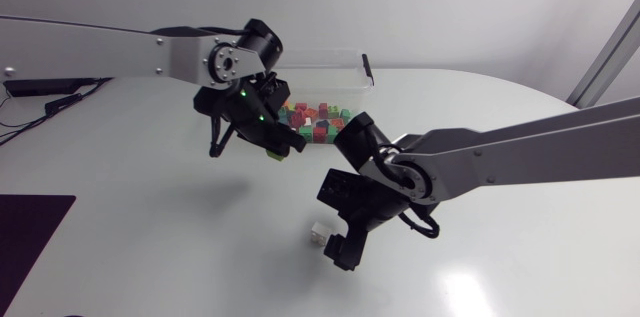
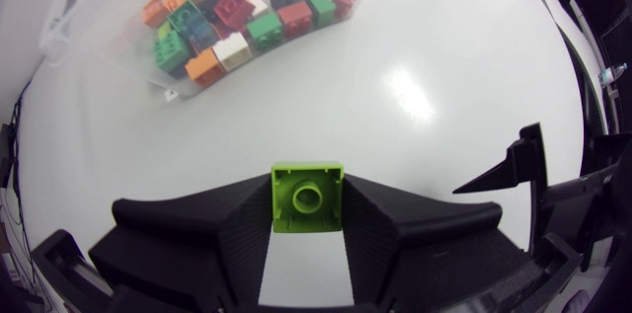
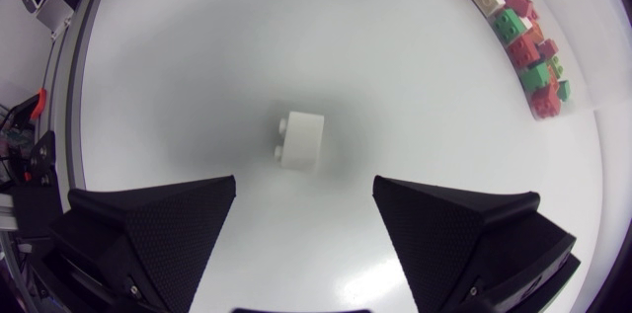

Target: Place the duplo bricks in the container

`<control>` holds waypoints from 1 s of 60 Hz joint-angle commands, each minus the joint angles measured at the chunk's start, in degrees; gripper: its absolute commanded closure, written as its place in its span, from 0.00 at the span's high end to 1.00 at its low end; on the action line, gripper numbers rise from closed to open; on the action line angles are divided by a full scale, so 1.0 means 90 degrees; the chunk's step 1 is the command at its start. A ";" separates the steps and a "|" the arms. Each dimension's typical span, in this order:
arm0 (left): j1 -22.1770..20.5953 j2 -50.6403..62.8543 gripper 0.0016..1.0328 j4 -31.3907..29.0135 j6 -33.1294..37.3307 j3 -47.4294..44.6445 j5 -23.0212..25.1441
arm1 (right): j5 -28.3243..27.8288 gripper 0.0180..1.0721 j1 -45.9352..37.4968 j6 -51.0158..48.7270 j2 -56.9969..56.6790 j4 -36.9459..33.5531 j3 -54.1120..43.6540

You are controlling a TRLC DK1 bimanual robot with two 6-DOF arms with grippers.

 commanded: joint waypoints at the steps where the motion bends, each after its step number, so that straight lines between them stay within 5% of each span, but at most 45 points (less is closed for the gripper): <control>1: 0.0058 -0.0529 0.18 0.0205 0.0086 -0.0399 -0.0041 | 0.0156 0.93 0.0198 0.0091 0.0271 0.0092 0.0298; 20: 0.0253 -0.1379 0.18 0.0948 0.0076 -0.0683 -0.0041 | 0.0566 0.66 0.0452 0.0208 0.1130 0.0248 0.0835; 31: 0.0361 -0.1662 0.18 0.1338 0.0066 -0.0751 -0.0031 | 0.0586 0.36 0.0472 0.0208 0.1277 0.0267 0.0884; 60: 0.0927 -0.1115 0.18 0.3545 -0.0187 -0.0477 -0.0031 | 0.0283 0.30 -0.0114 0.0326 0.0017 -0.0006 0.0552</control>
